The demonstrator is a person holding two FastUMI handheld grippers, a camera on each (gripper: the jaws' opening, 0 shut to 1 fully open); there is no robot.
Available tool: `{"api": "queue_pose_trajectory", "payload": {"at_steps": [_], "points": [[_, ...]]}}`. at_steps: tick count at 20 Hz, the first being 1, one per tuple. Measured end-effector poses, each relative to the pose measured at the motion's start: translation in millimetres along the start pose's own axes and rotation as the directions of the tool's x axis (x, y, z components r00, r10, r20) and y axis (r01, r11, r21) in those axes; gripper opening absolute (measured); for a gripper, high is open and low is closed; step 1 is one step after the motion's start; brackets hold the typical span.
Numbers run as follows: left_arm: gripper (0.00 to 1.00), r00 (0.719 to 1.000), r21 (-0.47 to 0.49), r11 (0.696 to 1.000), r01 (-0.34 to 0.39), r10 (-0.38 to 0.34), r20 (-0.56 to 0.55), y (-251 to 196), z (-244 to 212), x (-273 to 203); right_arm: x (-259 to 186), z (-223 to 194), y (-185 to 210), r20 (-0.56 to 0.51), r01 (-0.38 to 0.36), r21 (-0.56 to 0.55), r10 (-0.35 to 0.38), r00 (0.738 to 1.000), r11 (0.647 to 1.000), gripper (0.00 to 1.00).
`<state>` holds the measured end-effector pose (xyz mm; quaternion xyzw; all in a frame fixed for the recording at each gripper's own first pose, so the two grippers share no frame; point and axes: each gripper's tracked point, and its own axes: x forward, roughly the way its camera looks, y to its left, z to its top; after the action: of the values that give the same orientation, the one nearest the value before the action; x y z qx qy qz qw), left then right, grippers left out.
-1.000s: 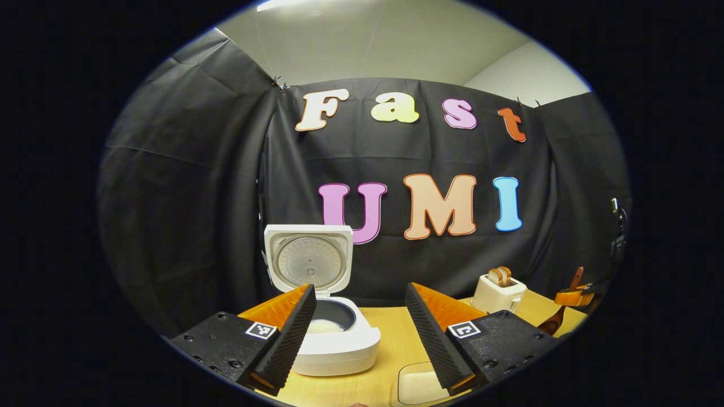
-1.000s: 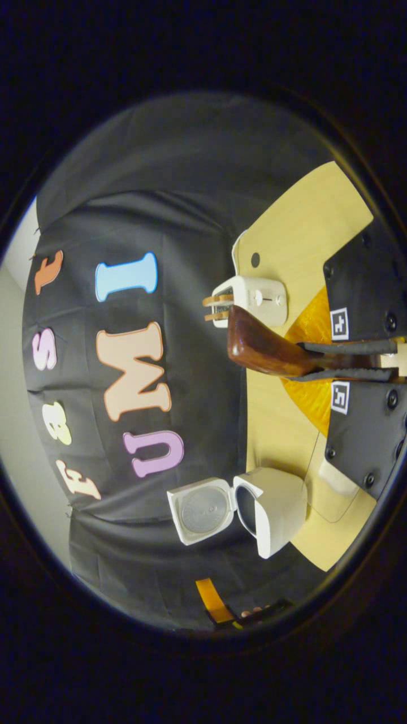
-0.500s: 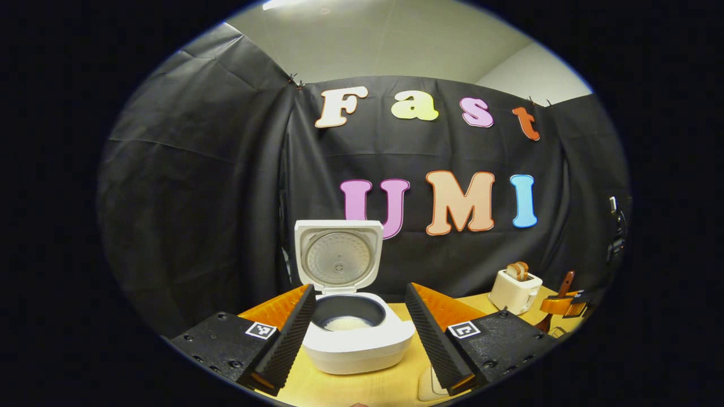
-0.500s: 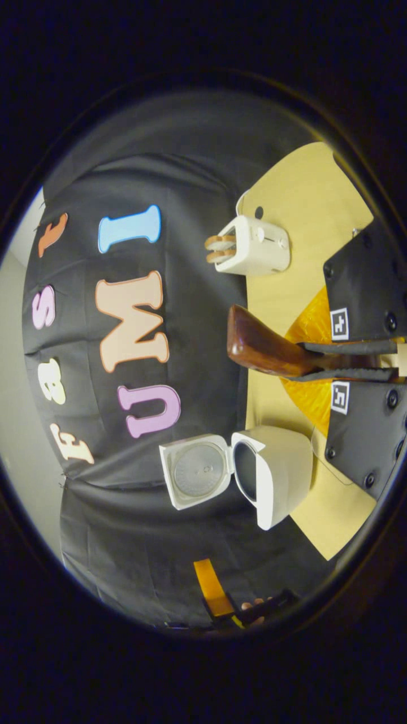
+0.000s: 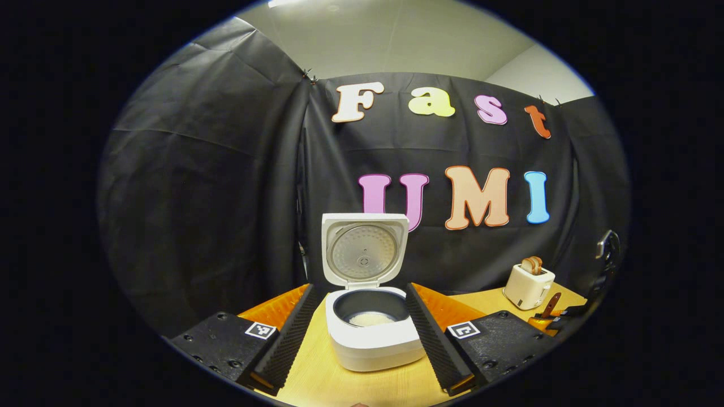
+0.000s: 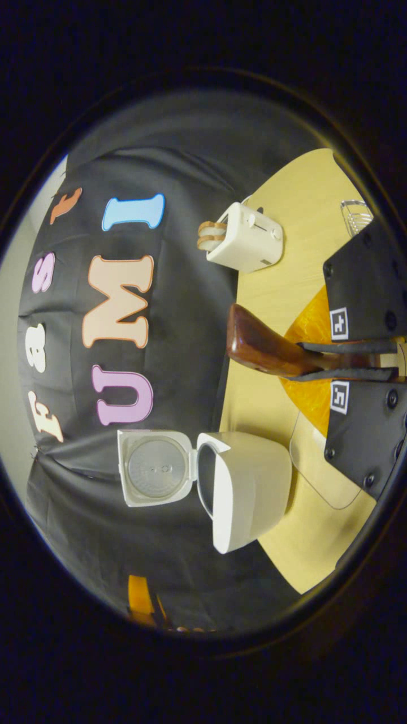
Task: Close the left gripper, press the button to open the rice cooker; take a wooden spoon from the chopstick holder with the right hand, scoop a spoonful of rice and pour it into the rice cooker, then put the wooden spoon back into the chopstick holder.
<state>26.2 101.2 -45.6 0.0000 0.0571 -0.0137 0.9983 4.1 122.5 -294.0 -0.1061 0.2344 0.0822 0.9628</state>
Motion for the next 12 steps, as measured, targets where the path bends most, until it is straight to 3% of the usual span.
{"api": "queue_pose_trajectory", "payload": {"at_steps": [2, 4, 7, 12], "points": [[0.94, 1.0, 0.005, 1.0, 0.002, -0.001, -0.007, 5, -3, 1, 6, -15, -3, -0.013, 0.051, -0.05, -0.052, 0.999, 0.997, 0.14], [0.94, 1.0, 0.01, 1.0, -0.003, 0.004, -0.006, 12, -4, 3, 10, -27, 1, -0.031, 0.078, -0.081, -0.08, 0.996, 0.994, 0.12], [0.94, 1.0, 0.015, 1.0, -0.008, 0.008, -0.013, 19, -6, 5, 15, -30, 11, -0.029, 0.083, -0.122, -0.087, 0.996, 0.989, 0.14], [0.93, 0.999, 0.009, 1.0, -0.017, 0.017, -0.032, 27, -14, 11, 22, -41, 29, -0.076, 0.053, -0.027, -0.055, 0.996, 0.998, 0.14]]}}
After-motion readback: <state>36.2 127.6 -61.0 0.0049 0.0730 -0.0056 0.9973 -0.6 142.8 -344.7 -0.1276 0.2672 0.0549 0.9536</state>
